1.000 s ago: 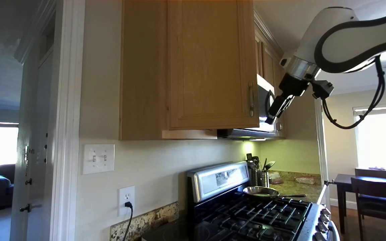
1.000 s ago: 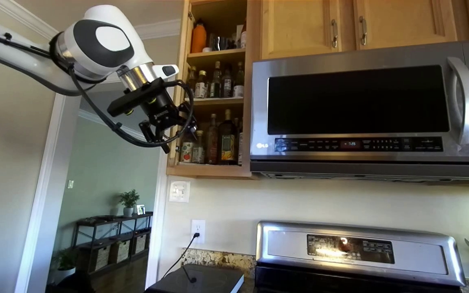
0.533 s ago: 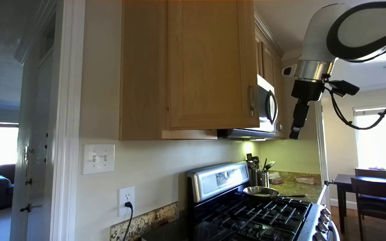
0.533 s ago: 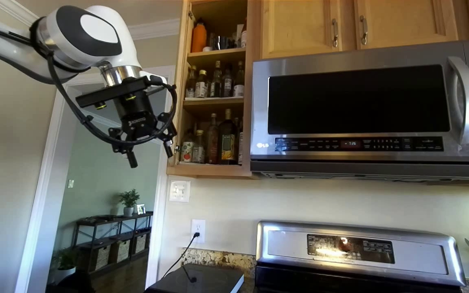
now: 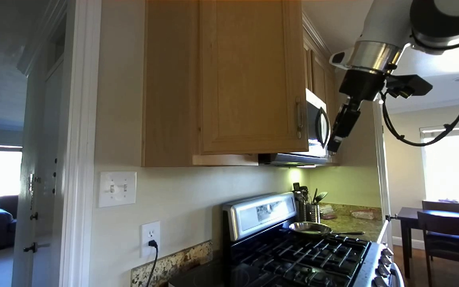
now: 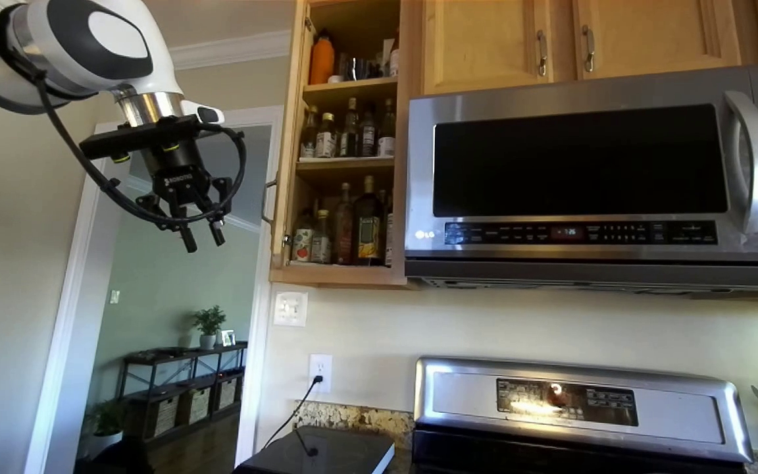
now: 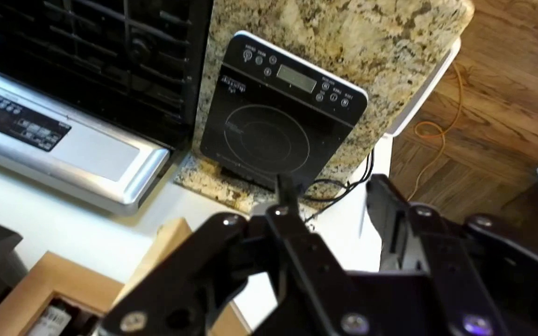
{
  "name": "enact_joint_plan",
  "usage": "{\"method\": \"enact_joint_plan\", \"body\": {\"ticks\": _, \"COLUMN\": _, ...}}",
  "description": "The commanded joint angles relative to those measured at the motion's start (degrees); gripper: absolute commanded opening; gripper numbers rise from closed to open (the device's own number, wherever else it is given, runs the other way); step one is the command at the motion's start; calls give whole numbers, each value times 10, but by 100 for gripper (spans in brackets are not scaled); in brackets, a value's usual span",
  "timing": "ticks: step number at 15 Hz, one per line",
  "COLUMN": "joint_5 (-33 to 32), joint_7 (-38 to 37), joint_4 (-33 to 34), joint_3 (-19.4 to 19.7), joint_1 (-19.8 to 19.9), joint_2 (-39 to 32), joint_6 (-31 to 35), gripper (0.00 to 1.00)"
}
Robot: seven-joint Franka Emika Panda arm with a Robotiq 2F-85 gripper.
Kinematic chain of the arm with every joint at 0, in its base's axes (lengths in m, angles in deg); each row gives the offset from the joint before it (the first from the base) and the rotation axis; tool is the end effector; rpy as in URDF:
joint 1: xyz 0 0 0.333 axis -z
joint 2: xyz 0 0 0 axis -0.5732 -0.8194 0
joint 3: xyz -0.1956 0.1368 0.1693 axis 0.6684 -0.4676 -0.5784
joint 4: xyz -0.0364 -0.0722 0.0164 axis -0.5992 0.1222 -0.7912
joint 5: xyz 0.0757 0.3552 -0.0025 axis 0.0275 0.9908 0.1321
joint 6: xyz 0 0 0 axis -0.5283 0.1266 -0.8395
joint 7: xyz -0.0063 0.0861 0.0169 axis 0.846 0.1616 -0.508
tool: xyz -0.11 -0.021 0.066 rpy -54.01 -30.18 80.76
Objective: Close the door of the top cabinet on the left
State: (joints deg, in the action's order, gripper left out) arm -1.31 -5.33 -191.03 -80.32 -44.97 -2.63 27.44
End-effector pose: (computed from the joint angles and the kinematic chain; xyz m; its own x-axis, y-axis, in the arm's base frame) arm 0.2877 0.0744 0.6507 0.7299 0.5350 0.4254 0.4385 -0.8439 0.3090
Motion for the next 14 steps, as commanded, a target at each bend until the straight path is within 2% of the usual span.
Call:
{"method": "enact_joint_plan", "body": {"ticks": 1, "joint_5": -6, "joint_7": -38, "joint_4": 20, "joint_3": -19, "joint_1": 1, "joint_2": -26, "joint_6": 77, "gripper": 14}}
{"method": "enact_joint_plan", "body": {"ticks": 2, "joint_5": -11, "joint_7": -44, "joint_4": 28, "joint_3": -22, "joint_1": 6, "joint_2": -40, "joint_6": 108, "gripper": 7}}
{"method": "enact_joint_plan", "body": {"ticks": 4, "joint_5": -17, "joint_7": -57, "joint_4": 40, "joint_3": -26, "joint_1": 15, "joint_2": -64, "joint_6": 159, "gripper": 1}}
{"method": "enact_joint_plan", "body": {"ticks": 6, "joint_5": -26, "joint_7": -68, "joint_4": 55, "joint_3": -28, "joint_1": 26, "joint_2": -89, "joint_6": 196, "gripper": 0}}
{"method": "enact_joint_plan", "body": {"ticks": 8, "joint_5": -41, "joint_7": -78, "joint_4": 71, "joint_3": -31, "joint_1": 42, "joint_2": -115, "joint_6": 226, "gripper": 3}}
{"method": "enact_joint_plan", "body": {"ticks": 14, "joint_5": -95, "joint_7": -101, "joint_4": 106, "joint_3": -34, "joint_1": 91, "joint_2": -171, "joint_6": 279, "gripper": 3}}
